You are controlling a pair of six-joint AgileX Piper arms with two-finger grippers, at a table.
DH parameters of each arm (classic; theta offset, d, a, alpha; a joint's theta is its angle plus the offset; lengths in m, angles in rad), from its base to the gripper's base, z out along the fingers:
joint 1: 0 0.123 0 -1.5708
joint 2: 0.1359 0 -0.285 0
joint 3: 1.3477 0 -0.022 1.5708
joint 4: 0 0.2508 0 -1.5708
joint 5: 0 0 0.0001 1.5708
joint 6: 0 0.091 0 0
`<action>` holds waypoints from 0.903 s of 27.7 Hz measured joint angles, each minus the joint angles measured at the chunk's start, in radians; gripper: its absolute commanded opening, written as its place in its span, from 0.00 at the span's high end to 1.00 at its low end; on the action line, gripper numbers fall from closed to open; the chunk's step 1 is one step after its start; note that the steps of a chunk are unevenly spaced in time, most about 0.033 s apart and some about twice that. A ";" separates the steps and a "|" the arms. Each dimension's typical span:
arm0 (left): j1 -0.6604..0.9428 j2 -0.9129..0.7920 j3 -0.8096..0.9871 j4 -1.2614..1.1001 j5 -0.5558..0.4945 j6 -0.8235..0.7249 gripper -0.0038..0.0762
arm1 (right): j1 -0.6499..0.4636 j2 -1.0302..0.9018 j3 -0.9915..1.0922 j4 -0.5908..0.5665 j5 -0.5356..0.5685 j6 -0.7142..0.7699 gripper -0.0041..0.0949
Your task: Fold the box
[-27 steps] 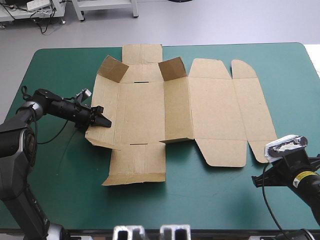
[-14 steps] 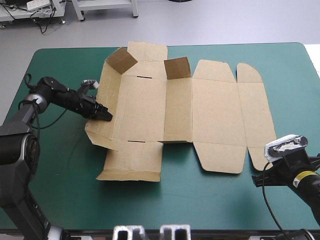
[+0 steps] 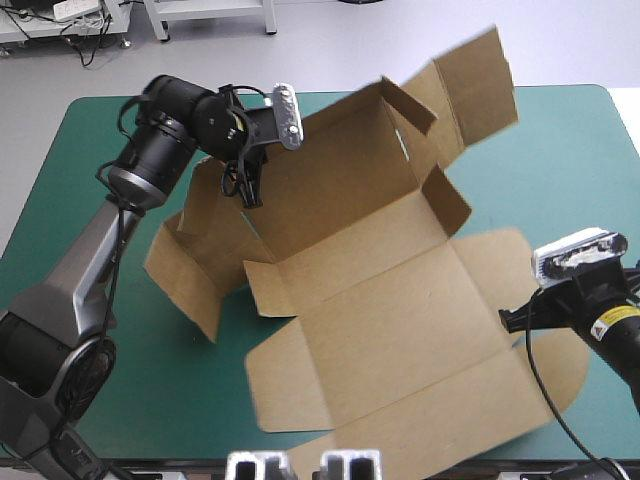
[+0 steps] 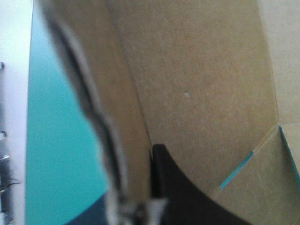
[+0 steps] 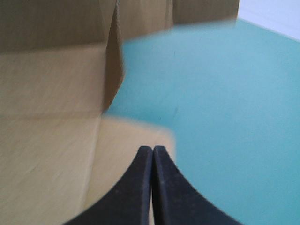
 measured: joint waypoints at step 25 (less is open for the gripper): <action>-0.193 -0.397 0.828 0.970 -0.806 -0.706 0.97 | 0.000 0.553 -0.806 0.059 0.233 -0.171 0.98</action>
